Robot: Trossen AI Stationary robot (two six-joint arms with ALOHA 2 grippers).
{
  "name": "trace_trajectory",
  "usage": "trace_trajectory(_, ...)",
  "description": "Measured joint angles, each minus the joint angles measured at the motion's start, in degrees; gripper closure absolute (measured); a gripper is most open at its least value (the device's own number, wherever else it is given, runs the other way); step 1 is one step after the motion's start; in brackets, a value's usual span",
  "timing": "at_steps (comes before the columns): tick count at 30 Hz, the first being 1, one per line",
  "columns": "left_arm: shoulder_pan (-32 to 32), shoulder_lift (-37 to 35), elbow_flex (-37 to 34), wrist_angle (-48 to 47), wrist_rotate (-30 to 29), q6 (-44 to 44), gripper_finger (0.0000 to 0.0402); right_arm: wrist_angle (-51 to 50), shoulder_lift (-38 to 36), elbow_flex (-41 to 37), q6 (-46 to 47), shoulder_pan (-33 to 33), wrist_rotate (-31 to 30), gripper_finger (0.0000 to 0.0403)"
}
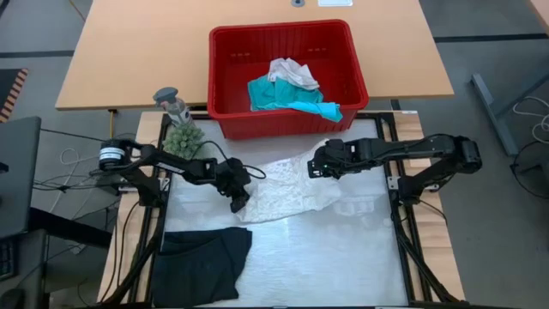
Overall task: Fold Laundry from Bin
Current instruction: Fold the white dress
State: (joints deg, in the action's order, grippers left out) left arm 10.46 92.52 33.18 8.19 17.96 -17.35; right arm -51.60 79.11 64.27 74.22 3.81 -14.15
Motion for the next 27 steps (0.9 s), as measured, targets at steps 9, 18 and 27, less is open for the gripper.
trace_trajectory(9,-0.1,2.5,4.8,1.6,-1.5,1.3,0.0401,1.7,0.0,2.2,-0.7,-0.4,-1.5,0.0346)
trace_trajectory(18,-0.3,2.4,7.2,2.4,-2.5,1.4,0.0401,9.2,0.3,2.2,-1.2,-2.0,-2.5,0.0346)
trace_trajectory(27,-0.3,2.4,7.3,2.2,-0.7,-0.4,0.0401,20.8,8.1,2.3,-2.7,-3.9,-2.4,0.0346)
